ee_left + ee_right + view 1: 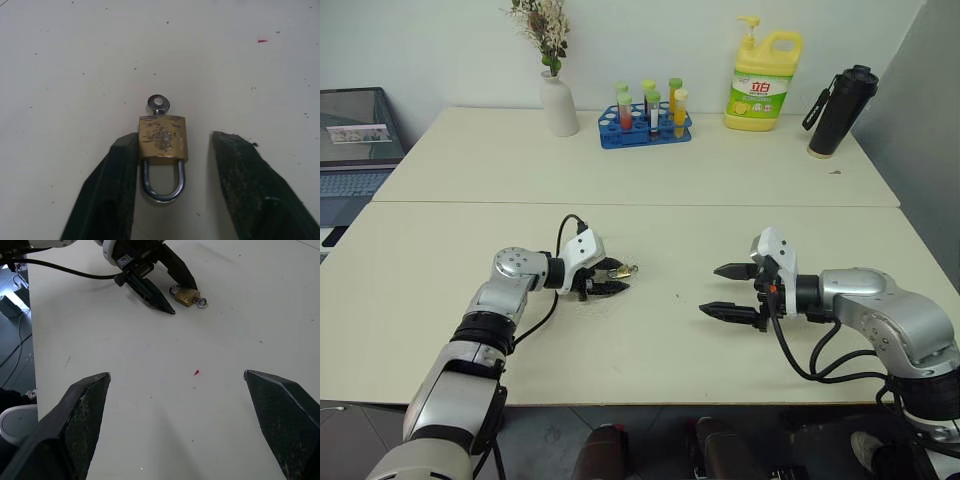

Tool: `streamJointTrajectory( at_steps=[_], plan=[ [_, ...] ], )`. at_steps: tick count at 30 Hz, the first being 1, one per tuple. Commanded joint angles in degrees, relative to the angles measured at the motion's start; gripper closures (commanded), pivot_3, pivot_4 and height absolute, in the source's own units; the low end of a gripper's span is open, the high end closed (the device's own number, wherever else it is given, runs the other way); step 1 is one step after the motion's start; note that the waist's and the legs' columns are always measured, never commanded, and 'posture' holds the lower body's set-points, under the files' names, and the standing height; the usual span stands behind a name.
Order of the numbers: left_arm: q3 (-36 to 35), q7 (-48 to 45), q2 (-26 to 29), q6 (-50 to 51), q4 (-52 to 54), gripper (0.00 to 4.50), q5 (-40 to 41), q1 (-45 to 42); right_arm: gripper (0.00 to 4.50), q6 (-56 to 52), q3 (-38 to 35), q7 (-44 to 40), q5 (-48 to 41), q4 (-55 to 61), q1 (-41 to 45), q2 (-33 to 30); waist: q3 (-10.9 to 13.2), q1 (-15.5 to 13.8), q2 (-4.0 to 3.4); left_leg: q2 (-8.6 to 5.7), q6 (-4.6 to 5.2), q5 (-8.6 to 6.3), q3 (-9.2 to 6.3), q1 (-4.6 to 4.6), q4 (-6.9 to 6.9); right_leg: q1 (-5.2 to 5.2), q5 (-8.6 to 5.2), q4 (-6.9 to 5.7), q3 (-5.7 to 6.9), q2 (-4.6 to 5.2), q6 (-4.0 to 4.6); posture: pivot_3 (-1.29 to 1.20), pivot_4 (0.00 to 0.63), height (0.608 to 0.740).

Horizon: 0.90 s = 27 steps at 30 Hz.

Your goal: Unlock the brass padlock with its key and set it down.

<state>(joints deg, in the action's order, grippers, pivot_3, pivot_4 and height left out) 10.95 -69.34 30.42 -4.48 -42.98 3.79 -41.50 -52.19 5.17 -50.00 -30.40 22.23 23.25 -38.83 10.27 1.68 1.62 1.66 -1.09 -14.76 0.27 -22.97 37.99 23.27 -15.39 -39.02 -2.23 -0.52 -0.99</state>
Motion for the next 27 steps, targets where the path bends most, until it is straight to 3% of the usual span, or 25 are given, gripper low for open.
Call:
streamJointTrajectory(
  at_steps=[1,2,8,14,20,23,27],
  plan=[
    [1.53,1.62,-0.19,-0.40,-3.03,3.24,-3.52,-0.68,0.00,-0.08,-2.15,0.30,-1.23,2.16,0.34,-1.13,-0.01,0.00,0.01,0.00,0.00,0.00,-0.01,0.01,0.01,-0.01,0.00,0.00,0.00,0.00,0.00,0.00,0.150,0.740],
    [1.60,1.91,-0.32,-0.36,-3.55,3.52,-3.92,-0.86,0.00,-0.13,-2.18,0.38,-1.42,2.20,0.37,-1.18,-0.02,0.00,0.00,0.00,0.00,0.00,-0.01,0.02,0.02,-0.02,0.00,-0.01,0.00,0.00,-0.01,0.00,0.150,0.740],
    [1.59,0.94,-0.80,-0.78,-2.42,3.54,-4.30,-0.27,0.00,0.68,-2.16,0.46,-1.35,2.22,0.05,-1.42,-0.05,0.00,0.00,0.00,0.01,0.01,-0.01,0.06,0.04,-0.05,0.00,-0.04,-0.01,0.00,-0.03,0.00,0.150,0.740],
    [1.83,-1.97,-1.10,-2.06,18.20,3.54,-0.57,5.55,0.00,8.63,-7.31,-0.28,0.22,2.71,-6.39,-2.91,-0.04,-0.27,0.00,0.00,0.00,0.00,0.01,-0.03,0.02,-0.04,0.12,0.04,-0.04,0.06,0.17,0.00,0.150,0.740],
    [3.89,-2.63,-2.56,-1.79,31.19,3.54,0.40,6.61,0.00,20.66,-12.47,-0.48,3.99,0.13,-13.11,-3.84,-0.03,-0.42,0.03,-0.06,0.00,0.00,-0.01,-0.10,0.03,0.00,0.12,0.06,-0.01,0.09,0.17,0.00,0.150,0.740],
    [4.08,-0.52,-3.55,-8.32,34.58,3.54,-0.65,6.87,0.00,14.26,-14.85,-2.35,-2.07,1.02,-13.95,-5.61,-0.02,-0.06,0.03,-0.04,0.00,0.00,0.04,-0.04,0.02,-0.01,-0.02,0.03,-0.08,0.06,-0.06,0.00,0.150,0.740],
    [4.80,5.76,-3.27,-25.03,32.70,3.54,-7.22,6.17,0.00,10.17,-15.78,-3.45,-8.15,4.35,-13.18,-6.17,-0.02,0.12,0.03,0.05,0.00,0.00,0.04,0.05,-0.01,-0.03,0.06,0.00,-0.16,0.00,0.07,0.00,0.150,0.740]
  ],
)
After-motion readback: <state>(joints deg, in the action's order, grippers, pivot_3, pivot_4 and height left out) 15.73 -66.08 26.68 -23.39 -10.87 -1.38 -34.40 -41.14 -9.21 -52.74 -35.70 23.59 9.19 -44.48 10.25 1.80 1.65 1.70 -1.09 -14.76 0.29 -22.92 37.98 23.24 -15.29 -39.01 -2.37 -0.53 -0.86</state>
